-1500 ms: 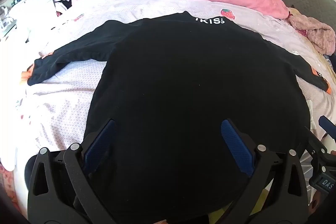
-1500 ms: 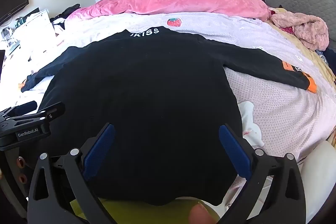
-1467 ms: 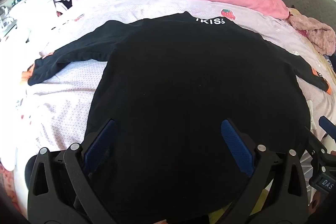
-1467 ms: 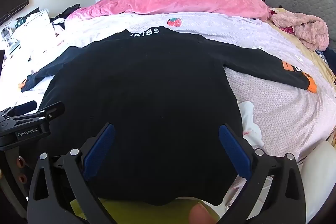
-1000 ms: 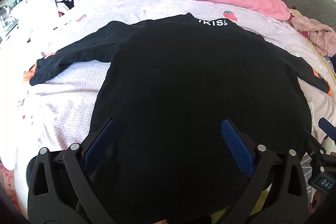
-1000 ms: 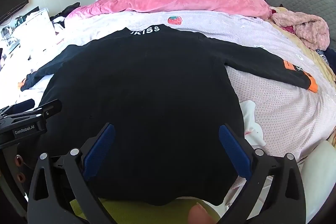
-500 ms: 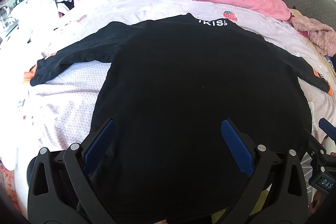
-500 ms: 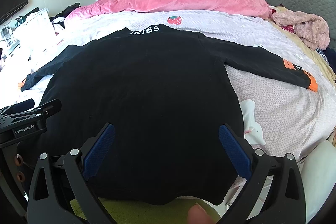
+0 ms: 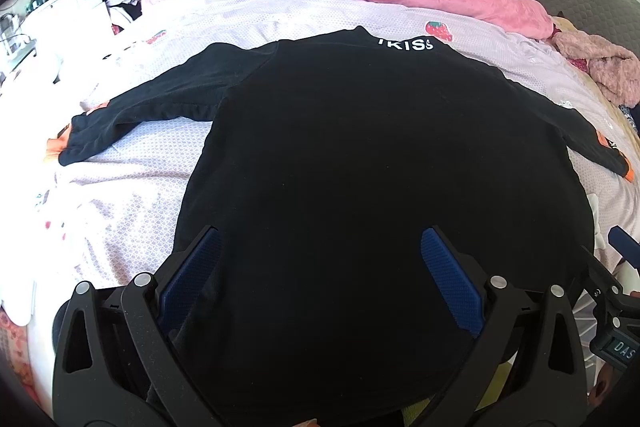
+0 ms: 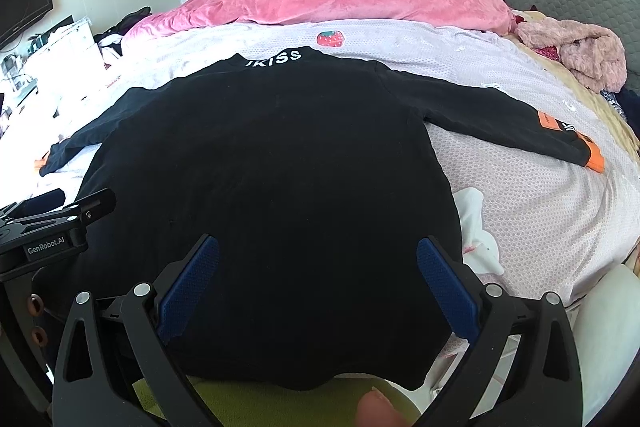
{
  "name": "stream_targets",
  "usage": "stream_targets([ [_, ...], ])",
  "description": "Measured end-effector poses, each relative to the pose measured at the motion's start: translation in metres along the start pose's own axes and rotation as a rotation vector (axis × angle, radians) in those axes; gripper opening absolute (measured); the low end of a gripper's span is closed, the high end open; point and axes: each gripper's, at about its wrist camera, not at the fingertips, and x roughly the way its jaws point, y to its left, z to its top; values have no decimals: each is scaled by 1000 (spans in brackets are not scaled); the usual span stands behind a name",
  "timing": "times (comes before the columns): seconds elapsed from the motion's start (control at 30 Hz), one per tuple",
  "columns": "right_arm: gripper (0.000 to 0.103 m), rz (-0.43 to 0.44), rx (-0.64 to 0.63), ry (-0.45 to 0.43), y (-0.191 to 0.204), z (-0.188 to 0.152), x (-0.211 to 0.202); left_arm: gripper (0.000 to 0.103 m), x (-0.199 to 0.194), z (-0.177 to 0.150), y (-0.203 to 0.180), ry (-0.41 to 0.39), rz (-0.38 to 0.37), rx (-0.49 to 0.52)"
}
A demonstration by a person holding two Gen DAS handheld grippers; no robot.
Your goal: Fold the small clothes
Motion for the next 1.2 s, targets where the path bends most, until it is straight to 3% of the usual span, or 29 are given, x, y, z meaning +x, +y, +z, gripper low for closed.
stream_targets([
  [0.8,99,20,-37,-40,7,7,-1,94,4,3,1,0,15,-18],
  [1.2,99,43,-3,-59,-3,31,10,94,13,20,-2,6,33,-23],
])
